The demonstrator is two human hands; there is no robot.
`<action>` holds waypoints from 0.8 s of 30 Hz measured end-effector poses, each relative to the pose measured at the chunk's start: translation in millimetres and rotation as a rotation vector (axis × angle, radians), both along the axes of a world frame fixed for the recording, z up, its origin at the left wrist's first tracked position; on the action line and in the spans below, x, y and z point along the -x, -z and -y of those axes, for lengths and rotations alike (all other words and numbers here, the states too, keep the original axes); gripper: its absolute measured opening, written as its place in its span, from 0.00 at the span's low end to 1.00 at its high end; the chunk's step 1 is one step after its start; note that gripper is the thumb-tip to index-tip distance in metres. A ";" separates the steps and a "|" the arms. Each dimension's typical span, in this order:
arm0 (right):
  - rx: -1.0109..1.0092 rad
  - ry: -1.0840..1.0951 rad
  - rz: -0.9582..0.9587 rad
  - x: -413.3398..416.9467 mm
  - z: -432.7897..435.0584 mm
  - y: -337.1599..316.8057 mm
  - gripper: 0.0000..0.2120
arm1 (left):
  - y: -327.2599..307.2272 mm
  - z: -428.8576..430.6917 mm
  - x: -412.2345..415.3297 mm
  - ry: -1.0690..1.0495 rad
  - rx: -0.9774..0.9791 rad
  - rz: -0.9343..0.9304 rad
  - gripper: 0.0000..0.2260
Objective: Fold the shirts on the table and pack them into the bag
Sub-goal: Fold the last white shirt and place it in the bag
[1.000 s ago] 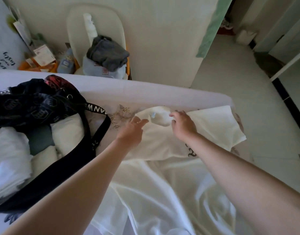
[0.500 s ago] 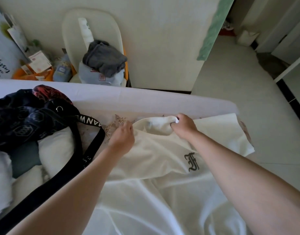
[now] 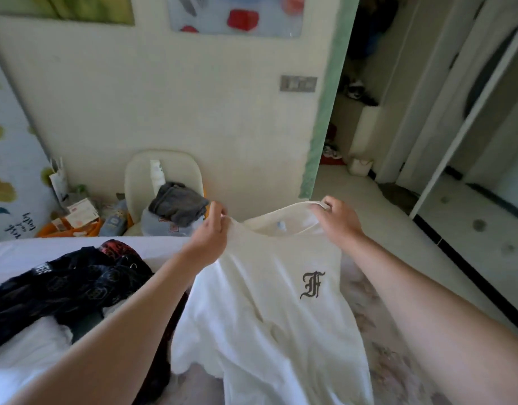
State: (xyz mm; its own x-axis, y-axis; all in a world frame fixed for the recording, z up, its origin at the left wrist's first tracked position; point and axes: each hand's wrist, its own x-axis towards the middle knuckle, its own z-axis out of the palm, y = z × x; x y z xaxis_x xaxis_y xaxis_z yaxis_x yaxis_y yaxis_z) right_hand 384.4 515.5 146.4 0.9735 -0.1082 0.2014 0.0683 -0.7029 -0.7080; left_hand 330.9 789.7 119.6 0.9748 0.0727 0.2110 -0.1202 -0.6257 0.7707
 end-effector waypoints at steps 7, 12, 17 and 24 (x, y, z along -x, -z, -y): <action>0.011 -0.149 0.042 80.4 34.1 -119.4 0.20 | -123.7 -10.8 25.0 0.116 -0.342 -0.002 0.19; 0.250 -0.186 0.042 118.7 47.8 -163.7 0.14 | -182.6 -16.0 58.3 0.094 -0.477 -0.004 0.17; -0.021 -0.080 0.124 163.1 50.6 -202.7 0.09 | -223.6 -21.8 99.8 0.015 -0.199 0.264 0.08; -0.473 -0.304 -0.135 216.9 65.1 -256.7 0.12 | -297.8 -34.9 153.1 -0.083 -0.448 0.331 0.06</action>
State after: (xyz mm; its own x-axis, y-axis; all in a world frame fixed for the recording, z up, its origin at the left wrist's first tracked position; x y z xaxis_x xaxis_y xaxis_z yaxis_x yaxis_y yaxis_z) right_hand 167.5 450.4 403.1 0.9886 0.1324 0.0711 0.1051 -0.2709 -0.9569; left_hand 177.9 824.6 417.4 0.8464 -0.0210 0.5321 -0.2467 -0.9010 0.3569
